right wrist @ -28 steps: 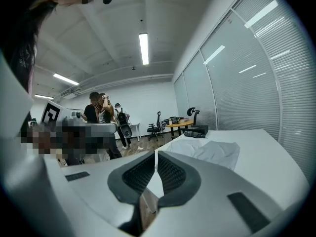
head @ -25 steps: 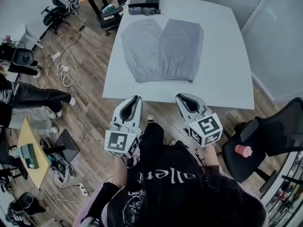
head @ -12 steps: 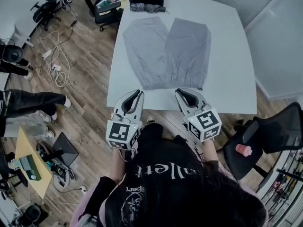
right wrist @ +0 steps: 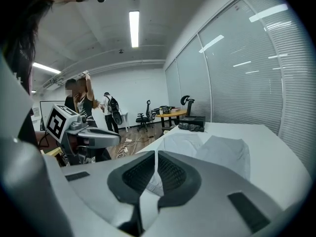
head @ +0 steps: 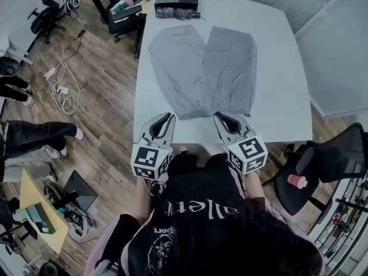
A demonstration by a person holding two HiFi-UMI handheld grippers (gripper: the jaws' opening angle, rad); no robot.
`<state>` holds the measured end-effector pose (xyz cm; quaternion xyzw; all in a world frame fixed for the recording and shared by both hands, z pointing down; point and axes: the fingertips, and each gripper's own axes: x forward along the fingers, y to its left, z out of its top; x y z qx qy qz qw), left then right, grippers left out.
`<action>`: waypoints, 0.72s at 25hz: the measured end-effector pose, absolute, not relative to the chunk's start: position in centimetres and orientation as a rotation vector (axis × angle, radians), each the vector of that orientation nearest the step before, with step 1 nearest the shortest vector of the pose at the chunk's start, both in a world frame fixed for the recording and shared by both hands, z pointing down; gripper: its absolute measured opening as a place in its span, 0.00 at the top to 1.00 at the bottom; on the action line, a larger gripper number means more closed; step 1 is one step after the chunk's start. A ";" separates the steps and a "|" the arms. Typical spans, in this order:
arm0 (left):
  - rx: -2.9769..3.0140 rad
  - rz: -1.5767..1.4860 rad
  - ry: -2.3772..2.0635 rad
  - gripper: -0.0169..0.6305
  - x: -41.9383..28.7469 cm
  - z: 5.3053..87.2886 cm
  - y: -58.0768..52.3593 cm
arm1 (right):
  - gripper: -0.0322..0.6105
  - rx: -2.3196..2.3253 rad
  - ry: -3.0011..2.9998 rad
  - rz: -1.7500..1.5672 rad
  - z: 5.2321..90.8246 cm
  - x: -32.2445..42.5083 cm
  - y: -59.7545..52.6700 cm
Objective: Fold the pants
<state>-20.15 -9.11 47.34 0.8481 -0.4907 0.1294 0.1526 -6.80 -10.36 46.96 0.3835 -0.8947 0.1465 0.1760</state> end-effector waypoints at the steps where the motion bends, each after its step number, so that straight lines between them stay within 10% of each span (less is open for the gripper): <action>1: 2.424 0.376 -1.400 0.90 -20.1 47.8 -9.3 | 0.90 1.091 -2.525 0.421 47.2 -6.6 -10.5; 18: 2.153 0.579 -1.251 0.89 -19.3 59.1 -10.1 | 0.90 1.133 -2.287 0.587 56.6 2.7 -13.0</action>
